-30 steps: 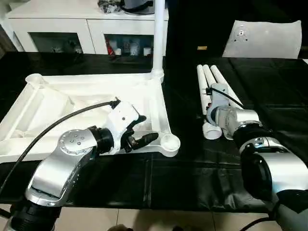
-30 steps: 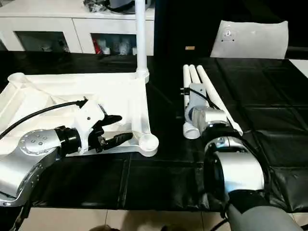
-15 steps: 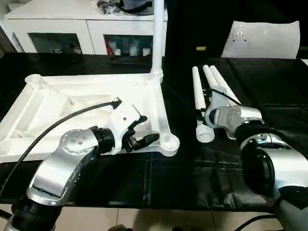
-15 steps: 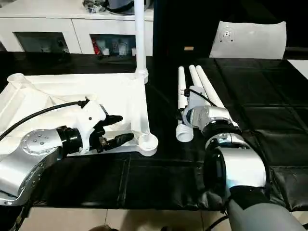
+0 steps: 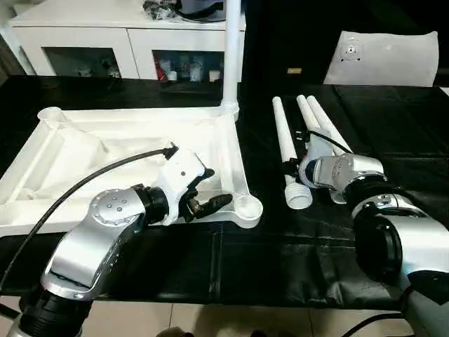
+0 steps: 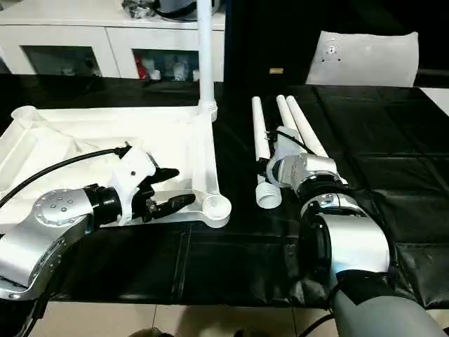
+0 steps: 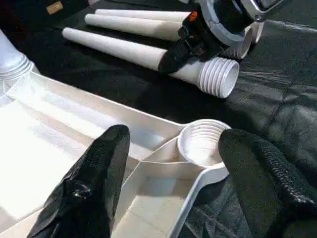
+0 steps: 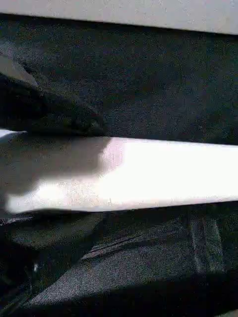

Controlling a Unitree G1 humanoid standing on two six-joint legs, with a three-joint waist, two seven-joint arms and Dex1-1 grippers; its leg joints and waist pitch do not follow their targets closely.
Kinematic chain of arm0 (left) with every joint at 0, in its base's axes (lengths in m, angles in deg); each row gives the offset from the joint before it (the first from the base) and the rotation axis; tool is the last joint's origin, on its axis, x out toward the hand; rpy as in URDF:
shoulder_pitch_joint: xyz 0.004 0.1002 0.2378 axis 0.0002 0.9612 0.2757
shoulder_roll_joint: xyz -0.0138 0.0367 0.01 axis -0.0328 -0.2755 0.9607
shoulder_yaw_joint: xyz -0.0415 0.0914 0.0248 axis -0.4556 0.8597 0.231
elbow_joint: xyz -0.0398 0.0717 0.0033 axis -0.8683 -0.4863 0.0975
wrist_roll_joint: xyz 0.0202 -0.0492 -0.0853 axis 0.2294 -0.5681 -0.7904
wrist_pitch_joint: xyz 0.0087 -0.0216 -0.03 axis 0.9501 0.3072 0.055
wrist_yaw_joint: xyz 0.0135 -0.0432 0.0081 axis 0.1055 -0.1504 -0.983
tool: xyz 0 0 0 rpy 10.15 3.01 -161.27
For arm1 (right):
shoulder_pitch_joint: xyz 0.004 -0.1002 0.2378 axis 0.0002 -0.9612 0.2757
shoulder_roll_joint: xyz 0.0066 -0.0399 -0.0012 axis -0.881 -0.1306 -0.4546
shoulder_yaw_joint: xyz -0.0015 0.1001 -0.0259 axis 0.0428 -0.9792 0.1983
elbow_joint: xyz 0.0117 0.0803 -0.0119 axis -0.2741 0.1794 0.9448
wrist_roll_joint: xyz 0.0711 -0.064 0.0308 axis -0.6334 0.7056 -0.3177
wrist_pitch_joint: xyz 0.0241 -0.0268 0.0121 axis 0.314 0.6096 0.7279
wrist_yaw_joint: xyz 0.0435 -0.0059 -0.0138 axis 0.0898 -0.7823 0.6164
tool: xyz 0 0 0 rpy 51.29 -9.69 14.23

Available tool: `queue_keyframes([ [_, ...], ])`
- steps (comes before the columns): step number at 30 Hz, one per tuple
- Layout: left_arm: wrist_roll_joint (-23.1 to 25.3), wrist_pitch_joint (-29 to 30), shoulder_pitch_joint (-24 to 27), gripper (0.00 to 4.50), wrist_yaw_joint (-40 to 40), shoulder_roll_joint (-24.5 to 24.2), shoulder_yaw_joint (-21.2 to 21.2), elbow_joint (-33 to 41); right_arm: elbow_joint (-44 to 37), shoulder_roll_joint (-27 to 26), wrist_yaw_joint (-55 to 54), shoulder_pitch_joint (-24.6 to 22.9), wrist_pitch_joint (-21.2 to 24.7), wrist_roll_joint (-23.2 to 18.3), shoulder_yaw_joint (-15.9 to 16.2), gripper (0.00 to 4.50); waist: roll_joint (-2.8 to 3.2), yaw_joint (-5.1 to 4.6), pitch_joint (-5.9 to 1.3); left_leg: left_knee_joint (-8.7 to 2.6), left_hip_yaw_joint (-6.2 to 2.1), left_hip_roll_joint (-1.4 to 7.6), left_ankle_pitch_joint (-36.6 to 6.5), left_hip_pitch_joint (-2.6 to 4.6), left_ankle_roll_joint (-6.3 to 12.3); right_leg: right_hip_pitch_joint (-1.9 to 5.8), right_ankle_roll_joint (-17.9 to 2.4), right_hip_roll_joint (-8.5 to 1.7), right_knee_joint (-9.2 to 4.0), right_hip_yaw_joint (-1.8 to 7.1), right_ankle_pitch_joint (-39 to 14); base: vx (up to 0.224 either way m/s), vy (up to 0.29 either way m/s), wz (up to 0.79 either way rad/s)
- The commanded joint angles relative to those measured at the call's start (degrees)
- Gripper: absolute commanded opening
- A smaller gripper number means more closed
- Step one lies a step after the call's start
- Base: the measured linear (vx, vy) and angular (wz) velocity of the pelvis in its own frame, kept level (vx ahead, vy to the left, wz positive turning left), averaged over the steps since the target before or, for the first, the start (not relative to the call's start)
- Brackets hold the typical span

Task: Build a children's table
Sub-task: Pick table leg

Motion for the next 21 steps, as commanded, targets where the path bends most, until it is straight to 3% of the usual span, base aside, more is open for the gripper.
queue_keyframes([
  [1, 1.22, -0.93, -0.98, 3.27, -0.85, -0.03, 0.74, -1.03, -0.29, 0.38, 0.09, -0.69, -2.03, -0.44, -0.79, 1.87, -0.11, 0.01, -3.69, -3.98, -2.50, 4.98, -14.28, 0.38, -0.85, 2.40, -7.68, -6.22, -4.71, 4.71, -23.07, 0.000, 0.000, 0.00],
  [5, 1.85, -2.11, -1.12, 3.27, -1.99, 0.11, 0.30, -2.08, -2.47, 0.38, 1.14, -1.72, -6.59, -1.10, -1.64, 1.87, -0.09, 0.08, -3.83, -4.00, -2.50, 5.07, -13.45, 0.30, -0.70, 2.51, -7.99, -6.21, -4.53, 4.74, -21.29, 0.000, 0.000, 0.00],
  [7, 1.87, -2.66, -1.84, 3.27, -3.33, 1.04, -0.74, -3.31, -7.06, -0.17, 3.23, -2.96, -10.79, -3.31, -3.43, 1.86, -0.07, 0.16, -4.19, -3.89, -2.43, 5.12, -11.60, 0.17, -0.36, 2.65, -8.60, -6.15, -4.10, 4.82, -18.06, 0.000, 0.000, 0.00],
  [8, 1.78, -3.01, -2.61, 3.27, -4.50, 2.01, -1.71, -4.38, -10.72, -0.51, 4.59, -3.85, -11.28, -4.82, -4.32, 1.86, 0.52, 0.45, -4.43, -3.73, -2.37, 5.03, -9.38, -0.17, 0.39, 2.88, -9.07, -6.22, -3.67, 4.88, -14.62, 0.000, 0.000, 0.00],
  [9, 1.75, -3.09, -2.79, 3.27, -4.77, 2.23, -1.93, -4.63, -11.55, -0.58, 4.89, -4.05, -11.32, -5.16, -4.51, 1.86, 0.24, 0.34, -4.41, -3.78, -2.33, 5.13, -8.46, -0.31, 0.88, 2.88, -9.12, -6.02, -3.65, 4.91, -13.12, 0.000, 0.000, 0.00],
  [10, 1.64, -3.33, -3.33, 3.27, -5.54, 3.03, -2.54, -5.31, -14.54, -1.18, 5.66, -4.79, -12.61, -6.66, -5.61, 1.86, 0.66, 0.51, -4.81, -3.56, -2.51, 5.15, -6.07, -0.42, 1.59, 2.98, -10.23, -6.03, -2.89, 4.80, -9.81, 0.000, 0.000, 0.00],
  [12, 1.45, -3.82, -4.12, 3.27, -6.42, 4.08, -3.22, -6.31, -18.99, -2.03, 7.29, -6.11, -13.80, -8.41, -6.46, 1.86, 0.32, 0.51, -4.75, -3.49, -2.35, 5.08, -5.26, -0.52, 2.95, 2.90, -10.91, -5.91, -2.96, 4.73, -8.52, 0.000, 0.000, 0.00],
  [13, 1.28, -4.17, -4.68, 3.27, -6.90, 4.72, -3.64, -6.98, -21.92, -2.49, 8.14, -7.09, -13.73, -9.30, -6.70, 1.86, 0.82, 0.59, -4.51, -3.46, -2.14, 5.02, -6.15, -0.45, 3.48, 2.75, -10.27, -5.86, -3.53, 4.73, -9.12, 0.000, 0.000, 0.00],
  [14, 0.94, -4.13, -5.43, 3.27, -7.56, 5.56, -4.24, -7.79, -25.27, -3.01, 9.17, -8.38, -13.90, -10.10, -6.61, 1.86, 0.55, 0.64, -4.76, -3.54, -2.42, 5.19, -5.90, -0.44, 3.42, 2.96, -10.59, -5.91, -3.18, 4.62, -9.11, 0.000, 0.000, 0.00],
  [16, -2.26, -1.86, -7.98, 3.45, -8.12, 8.13, -6.75, -9.59, -34.87, -4.34, 15.34, -12.86, -10.50, -14.47, -6.09, 1.86, 0.47, 0.76, -4.45, -3.54, -2.16, 4.94, -6.53, -0.41, 3.95, 2.92, -9.85, -5.81, -3.82, 4.66, -10.90, 0.000, 0.000, 0.00],
  [17, -2.26, -1.86, -7.98, 3.62, -8.12, 8.13, -6.75, -9.59, -34.87, -4.34, 15.34, -12.86, -10.50, -14.47, -6.09, 1.86, 0.59, 1.17, -4.64, -3.50, -2.27, 5.20, -6.54, -0.24, 3.93, 2.96, -9.22, -6.03, -3.74, 4.70, -11.34, 0.000, 0.000, 0.00],
  [18, -3.88, -0.96, -9.18, 3.62, -8.71, 9.52, -8.18, -10.31, -38.98, -5.16, 18.31, -15.02, -9.95, -16.97, -6.24, 1.86, 0.53, 1.08, -4.60, -3.69, -2.42, 5.33, -6.49, -0.35, 3.91, 2.92, -9.17, -5.87, -3.78, 4.62, -11.78, 0.000, 0.000, 0.00],
  [19, -6.36, 0.22, -10.75, 3.65, -9.22, 11.25, -10.12, -11.00, -44.54, -5.98, 22.64, -18.04, -8.66, -20.59, -5.80, 1.86, 0.85, 1.35, -4.62, -3.57, -2.29, 5.23, -7.03, -0.11, 3.78, 2.85, -8.89, -5.94, -3.93, 4.68, -12.26, 0.000, 0.000, 0.00],
  [20, -6.36, 0.22, -10.75, 3.76, -9.22, 11.25, -10.12, -11.00, -44.54, -5.98, 22.64, -18.04, -8.66, -20.59, -5.80, 1.86, 0.68, 1.43, -4.45, -3.68, -2.18, 5.25, -7.60, -0.19, 3.99, 2.91, -8.54, -5.92, -4.40, 4.69, -12.82, 0.000, 0.000, 0.00],
  [21, -8.14, 0.69, -12.07, 3.92, -9.66, 12.56, -11.59, -11.63, -48.82, -6.44, 25.86, -20.43, -7.80, -23.15, -5.03, 1.86, 0.63, 1.58, -4.50, -3.79, -2.41, 5.35, -7.53, -0.19, 3.76, 2.96, -8.37, -5.90, -4.29, 4.63, -13.31, 0.000, 0.000, 0.00],
])
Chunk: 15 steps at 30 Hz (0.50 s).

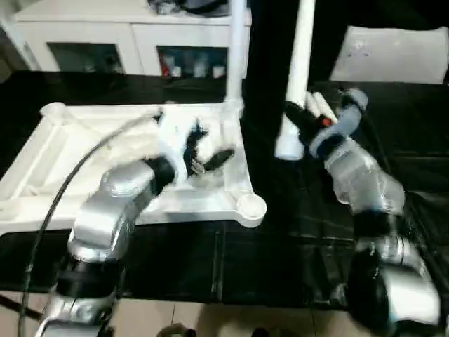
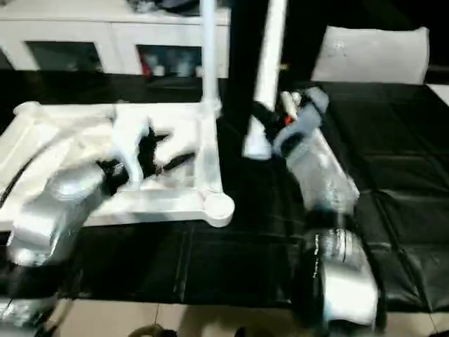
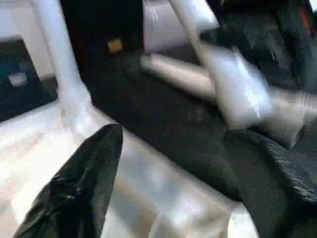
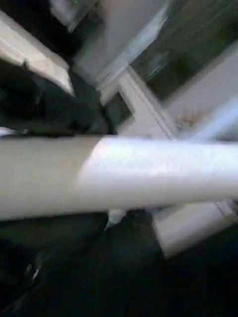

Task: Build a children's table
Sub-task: Pick table leg

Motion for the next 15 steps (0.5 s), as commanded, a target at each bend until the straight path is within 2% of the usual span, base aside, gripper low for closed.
queue_keyframes([
  [1, -3.52, 1.38, -2.14, 4.03, -1.38, 1.85, -3.13, -1.17, -8.80, 0.00, 6.18, -2.43, 2.36, -5.42, 2.31, 1.86, 0.19, 0.38, -4.64, -3.98, -2.47, 5.28, -7.90, 0.76, 3.42, 3.76, -7.87, -6.03, -4.46, 4.65, -13.93, 0.000, 0.000, 0.00],
  [3, -5.54, 1.43, -4.08, 4.08, -2.09, 3.74, -4.98, -2.32, -13.88, -0.27, 9.08, -5.24, 4.50, -8.09, 4.05, 1.86, 0.07, 0.69, -4.63, -4.03, -2.54, 5.36, -7.79, 0.75, 3.60, 3.79, -7.03, -6.09, -4.66, 4.64, -14.74, 0.000, 0.000, 0.00],
  [4, -6.59, 1.35, -5.13, 4.08, -2.47, 4.70, -5.84, -2.83, -15.74, -0.27, 10.25, -6.22, 5.63, -9.25, 4.78, 1.86, 0.05, 0.63, -4.50, -4.00, -2.41, 5.06, -7.69, 0.65, 3.76, 3.69, -6.49, -5.90, -5.00, 4.54, -15.86, 0.000, 0.000, 0.00],
  [7, -12.68, 3.93, -9.42, 4.43, -3.50, 8.45, -9.65, -3.88, -21.72, -0.04, 13.73, -9.09, 9.77, -12.90, 7.17, 1.86, -0.30, 1.00, -4.43, -4.06, -2.52, 5.21, -8.00, 0.68, 3.34, 3.73, -5.85, -6.24, -5.25, 4.52, -18.43, 0.000, 0.000, 0.00],
  [9, -14.33, 5.20, -10.31, 4.48, -3.86, 9.37, -10.67, -4.06, -23.08, -0.02, 14.46, -9.74, 10.74, -13.55, 7.58, 1.86, -0.41, 1.08, -4.40, -3.99, -2.50, 5.06, -8.26, 0.70, 3.00, 3.65, -5.38, -6.29, -5.46, 4.50, -20.05, 0.000, 0.000, 0.00],
  [10, -18.25, 7.77, -11.42, 4.50, -2.15, 10.40, -11.08, -3.30, -25.11, 0.55, 15.73, -11.08, 11.82, -13.65, 9.09, 1.86, -0.58, 1.15, -4.27, -4.02, -2.47, 4.99, -8.21, 0.69, 2.94, 3.60, -4.67, -6.28, -5.68, 4.46, -21.37, 0.000, 0.000, 0.00],
  [13, -19.88, 8.81, -11.81, 4.50, -1.33, 10.77, -11.16, -2.85, -26.02, 0.94, 16.12, -11.75, 12.14, -13.76, 9.88, 1.86, -0.49, 1.67, -4.38, -4.08, -2.55, 5.04, -7.31, 0.70, 2.82, 3.46, -3.50, -6.20, -5.82, 4.43, -22.28, 0.000, 0.000, 0.00],
  [14, -21.84, 9.76, -12.42, 4.50, -1.76, 11.82, -11.83, -2.70, -26.46, 1.21, 16.28, -12.16, 12.36, -13.75, 10.44, 1.86, -0.69, 1.60, -4.34, -4.09, -2.55, 5.06, -7.41, 0.67, 2.77, 3.42, -3.34, -6.16, -5.83, 4.40, -22.37, 0.000, 0.000, 0.00],
  [15, -23.63, 10.35, -13.01, 4.50, -2.42, 12.93, -12.62, -2.70, -26.76, 1.45, 16.55, -12.48, 12.44, -13.55, 11.01, 1.86, -0.59, 1.86, -4.36, -4.00, -2.46, 4.97, -7.32, 0.76, 2.60, 3.43, -3.13, -6.30, -5.98, 4.40, -22.76, 0.000, 0.000, 0.00],
])
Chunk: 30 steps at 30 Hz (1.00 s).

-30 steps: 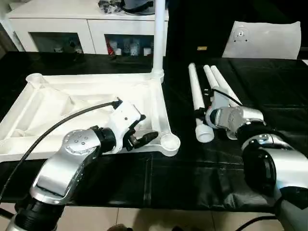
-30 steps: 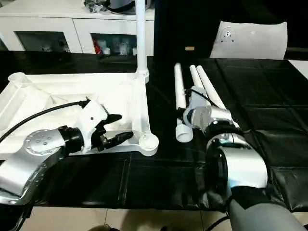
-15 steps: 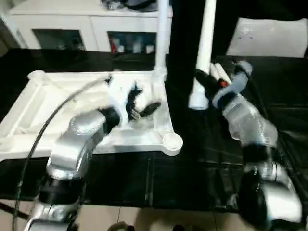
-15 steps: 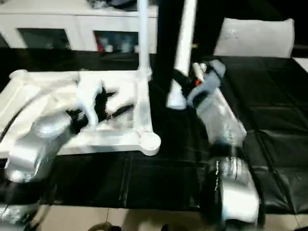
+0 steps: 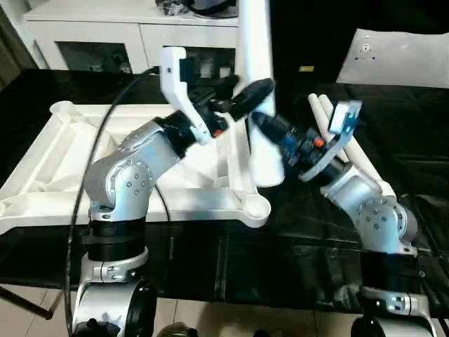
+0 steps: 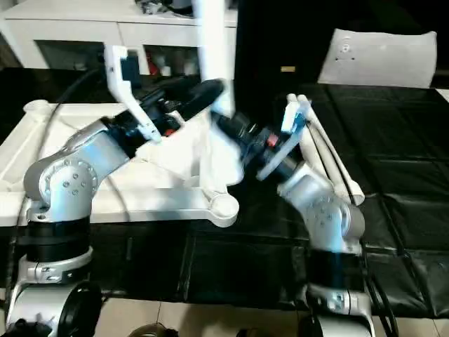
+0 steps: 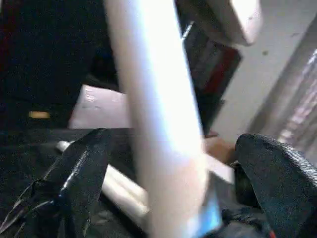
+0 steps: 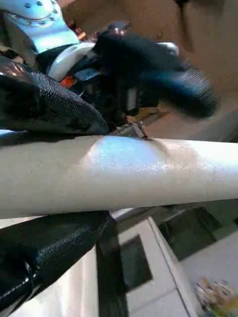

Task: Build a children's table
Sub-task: Pick table leg

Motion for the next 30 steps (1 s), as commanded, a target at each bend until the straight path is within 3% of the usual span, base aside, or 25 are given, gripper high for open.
queue_keyframes([
  [1, -5.25, 2.22, -2.00, 4.32, -1.53, 2.11, -2.65, 0.48, -2.47, 0.88, 1.14, -0.45, 0.68, -0.01, 1.61, 1.86, -0.57, 0.23, -4.35, -3.88, -2.31, 4.93, -7.22, 0.62, 2.40, 3.37, -3.59, -6.30, -5.82, 4.40, -22.64, 0.000, 0.000, 0.00],
  [9, -9.35, 4.75, 0.00, 3.63, 1.12, 1.37, -2.39, 1.42, -4.51, 1.76, 2.02, -1.79, 1.20, 0.02, 3.82, 1.86, -0.50, 0.40, -4.34, -4.16, -2.61, 4.96, -6.76, 0.59, 2.67, 3.30, -1.42, -6.11, -5.99, 4.38, -22.73, 0.000, 0.000, 0.00],
  [13, -11.03, 4.84, 0.56, 3.34, 2.03, 1.57, -3.20, 1.20, -5.18, 2.22, 2.90, -2.34, 1.80, -0.97, 4.36, 1.86, -0.47, 0.36, -4.39, -4.20, -2.63, 5.08, -6.91, 0.58, 2.57, 3.38, -1.86, -6.18, -5.94, 4.33, -22.16, 0.000, 0.000, 0.00],
  [14, -13.32, 4.58, 1.45, 3.22, 5.02, 1.10, -3.62, 1.18, -6.04, 2.90, 4.40, -3.05, 2.98, -2.12, 4.97, 1.86, -0.50, 0.34, -4.39, -4.22, -2.66, 5.13, -7.03, 0.59, 2.54, 3.39, -1.94, -6.19, -5.92, 4.31, -22.05, 0.000, 0.000, 0.00],
  [19, -16.26, 5.09, 2.92, 3.04, 10.11, -0.28, -3.78, 0.82, -7.72, 4.74, 7.40, -4.75, 4.85, -3.42, 6.65, 1.86, -0.32, 0.32, -4.42, -4.38, -2.71, 5.41, -6.70, 0.54, 2.62, 3.40, -3.15, -6.32, -5.59, 4.54, -19.37, 0.000, 0.000, 0.00],
  [20, -16.88, 5.29, 3.22, 2.84, 11.33, -0.64, -3.89, 0.67, -8.09, 5.10, 7.97, -5.15, 5.29, -3.80, 6.87, 1.86, -0.34, 0.37, -4.44, -4.34, -2.69, 5.36, -6.80, 0.62, 2.55, 3.42, -3.18, -6.35, -5.60, 4.54, -19.59, 0.000, 0.000, 0.00],
  [26, -19.49, 6.31, 4.64, 2.46, 16.54, -3.29, -3.35, -0.09, -8.49, 6.35, 9.38, -6.34, 6.46, -5.42, 6.77, 1.86, -0.13, 0.36, -4.29, -4.45, -2.71, 5.35, -7.78, 0.71, 1.72, 3.40, -2.84, -6.35, -5.78, 4.53, -21.19, 0.000, 0.000, 0.00],
  [30, -24.28, 8.16, 5.54, 2.07, 18.66, -3.42, -4.75, 0.95, -8.43, 6.70, 9.61, -6.66, 6.20, -5.74, 6.68, 1.86, -0.05, 0.40, -4.33, -4.46, -2.74, 5.42, -8.14, 0.76, 1.09, 3.45, -3.31, -6.42, -5.64, 4.62, -20.78, 0.000, 0.000, 0.00],
])
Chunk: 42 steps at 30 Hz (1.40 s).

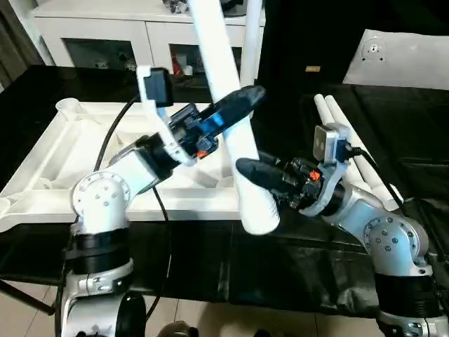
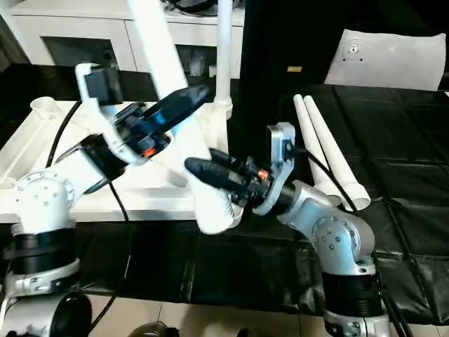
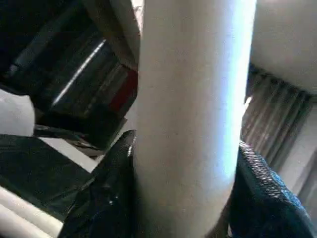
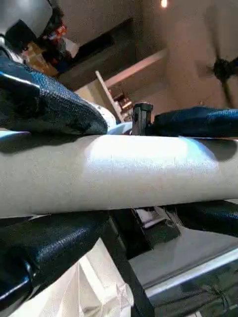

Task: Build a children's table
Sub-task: Pick table leg

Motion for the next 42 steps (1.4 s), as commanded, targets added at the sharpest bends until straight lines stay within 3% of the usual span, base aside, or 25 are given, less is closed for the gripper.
queue_keyframes([
  [1, -4.25, 1.65, -0.29, 2.00, 3.03, 0.07, 0.22, 2.31, 0.77, 0.81, -1.32, -0.05, 0.12, 0.48, -1.01, 1.86, -0.09, 0.22, -4.34, -4.34, -2.74, 5.41, -7.95, 0.83, 1.01, 3.41, -3.72, -6.42, -5.04, 4.68, -20.56, 0.000, 0.000, 0.00],
  [10, -5.29, 0.84, 0.31, 1.86, 3.57, -0.81, 0.26, 1.58, 0.58, 1.22, -1.17, -0.34, -0.09, 0.11, -0.48, 1.86, -0.10, 0.12, -4.04, -4.53, -2.76, 5.31, -10.07, 1.20, 0.26, 3.35, -2.26, -6.41, -5.62, 4.60, -24.29, 0.000, 0.000, 0.00],
  [16, -3.16, 0.31, 0.23, 1.86, 2.71, -1.97, 0.91, 1.02, 0.74, 1.60, -2.87, -0.25, -3.20, 3.73, 0.82, 1.86, 0.07, -0.03, -3.93, -4.80, -2.93, 5.44, -11.49, 1.52, -0.47, 3.31, -1.41, -6.39, -5.93, 4.52, -25.90, 0.000, 0.000, 0.00],
  [18, -1.08, -0.64, 0.17, 1.86, 1.64, -2.37, 1.67, 0.84, 1.34, 1.45, -4.06, 0.12, -3.72, 4.75, 0.92, 1.86, 0.01, -0.09, -3.96, -4.86, -2.96, 5.49, -11.27, 1.50, -0.56, 3.31, -1.64, -6.41, -5.75, 4.63, -24.79, 0.000, 0.000, 0.00],
  [19, -0.50, -0.93, 0.15, 1.86, 1.17, -2.53, 1.92, 0.74, 1.46, 1.43, -4.34, 0.21, -3.74, 4.81, 0.96, 2.42, 0.00, -0.10, -3.93, -4.85, -2.91, 5.46, -11.34, 1.50, -0.51, 3.31, -1.72, -6.42, -5.81, 4.65, -24.87, 0.000, 0.000, 0.00],
  [20, 1.66, -2.05, 0.11, 1.86, 0.21, -3.02, 2.70, 0.62, 1.74, 1.27, -5.33, 0.51, -4.40, 5.63, 0.98, 2.56, 0.08, -0.03, -3.96, -4.82, -2.91, 5.43, -11.31, 1.52, -0.51, 3.33, -1.73, -6.46, -5.79, 4.66, -24.88, 0.000, 0.000, 0.00],
  [23, 4.83, -3.38, 0.10, 1.86, -1.14, -4.10, 3.98, 0.46, 2.12, 1.17, -6.67, 0.91, -5.74, 7.14, 1.24, 2.62, 0.08, -0.25, -3.95, -4.88, -2.94, 5.33, -11.24, 1.47, -0.90, 3.38, -1.16, -6.39, -5.81, 4.62, -25.11, 0.000, 0.000, 0.00],
  [31, 13.78, -8.89, -1.28, 1.85, -5.90, -5.62, 7.04, -3.29, 4.13, 1.58, -9.32, 1.56, -9.99, 12.67, 2.88, 3.49, 0.13, -0.26, -4.04, -4.84, -2.95, 5.40, -11.00, 1.48, -0.55, 3.34, -1.66, -6.37, -5.70, 4.64, -23.44, 0.000, 0.000, 0.00],
  [34, 20.32, -12.03, -2.67, 1.85, -10.86, -6.05, 9.13, -5.22, 5.23, 1.51, -12.33, 2.32, -12.37, 16.95, 4.21, 3.62, 0.17, -0.41, -4.08, -4.81, -2.92, 5.26, -10.93, 1.51, -0.70, 3.42, -1.62, -6.29, -5.58, 4.60, -22.82, 0.000, 0.000, 0.00],
  [36, 25.09, -13.85, -3.88, 1.84, -15.73, -6.00, 10.89, -5.14, 6.42, 1.85, -15.52, 3.62, -13.23, 21.75, 7.08, 3.65, 0.20, -0.39, -4.08, -4.81, -3.02, 5.32, -10.55, 1.42, -0.56, 3.50, -1.76, -6.30, -5.49, 4.59, -22.40, 0.000, 0.000, 0.00],
  [40, 26.92, -14.48, -4.23, 1.84, -17.62, -5.81, 12.02, -4.21, 7.10, 1.16, -18.54, 4.54, -12.26, 23.89, 8.38, 3.65, 0.21, -0.40, -4.24, -4.67, -2.93, 5.42, -9.23, 1.37, -0.13, 3.55, -3.16, -6.41, -5.14, 4.73, -19.58, 0.000, 0.000, 0.00],
  [42, 29.00, -15.91, -4.29, 1.84, -19.30, -5.40, 13.03, -3.08, 7.36, -0.91, -21.66, 5.37, -10.86, 24.31, 8.71, 3.30, -0.07, -0.48, -4.39, -4.62, -2.90, 5.49, -7.87, 1.15, 0.27, 3.66, -4.25, -6.38, -4.73, 4.81, -17.47, 0.000, 0.000, 0.00],
])
